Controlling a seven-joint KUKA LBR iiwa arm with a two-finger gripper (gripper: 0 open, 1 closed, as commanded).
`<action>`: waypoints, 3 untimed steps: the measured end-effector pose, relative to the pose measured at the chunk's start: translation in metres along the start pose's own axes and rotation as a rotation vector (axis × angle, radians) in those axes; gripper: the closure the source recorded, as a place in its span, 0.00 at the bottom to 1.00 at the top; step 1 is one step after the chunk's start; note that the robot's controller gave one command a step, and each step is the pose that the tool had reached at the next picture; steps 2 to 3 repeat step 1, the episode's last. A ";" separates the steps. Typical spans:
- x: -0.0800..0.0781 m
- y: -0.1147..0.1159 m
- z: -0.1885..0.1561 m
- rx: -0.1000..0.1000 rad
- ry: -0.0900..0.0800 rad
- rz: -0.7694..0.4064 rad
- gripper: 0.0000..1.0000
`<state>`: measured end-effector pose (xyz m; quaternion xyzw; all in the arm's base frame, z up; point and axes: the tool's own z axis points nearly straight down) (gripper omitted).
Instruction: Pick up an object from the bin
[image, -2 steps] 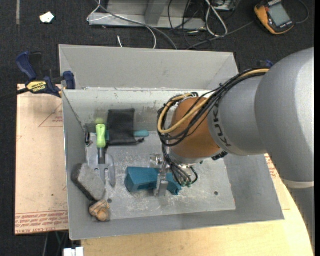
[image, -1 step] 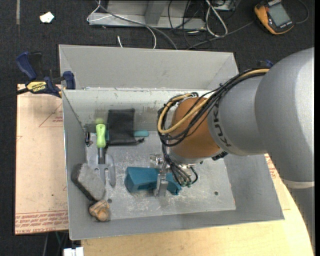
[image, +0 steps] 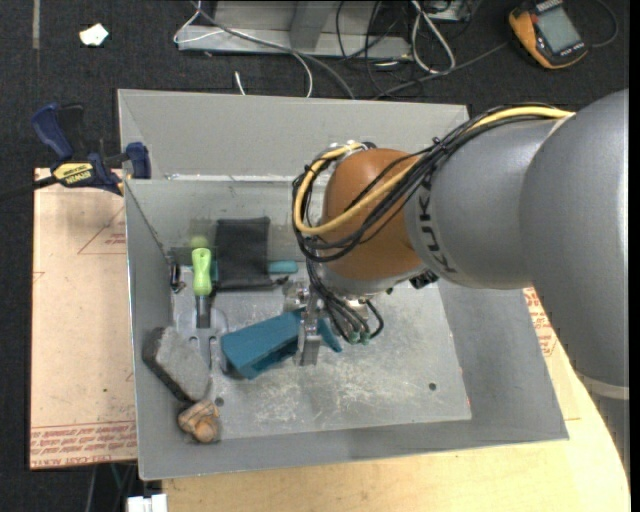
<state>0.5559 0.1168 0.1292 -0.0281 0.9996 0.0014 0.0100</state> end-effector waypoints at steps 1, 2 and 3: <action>-0.007 -0.002 -0.066 0.001 0.003 -0.022 1.00; -0.007 -0.002 -0.066 0.001 0.003 -0.022 1.00; -0.007 -0.002 -0.066 0.001 0.003 -0.022 1.00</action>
Offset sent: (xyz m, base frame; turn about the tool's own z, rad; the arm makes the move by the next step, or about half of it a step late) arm -0.0141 0.0085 0.1921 0.1055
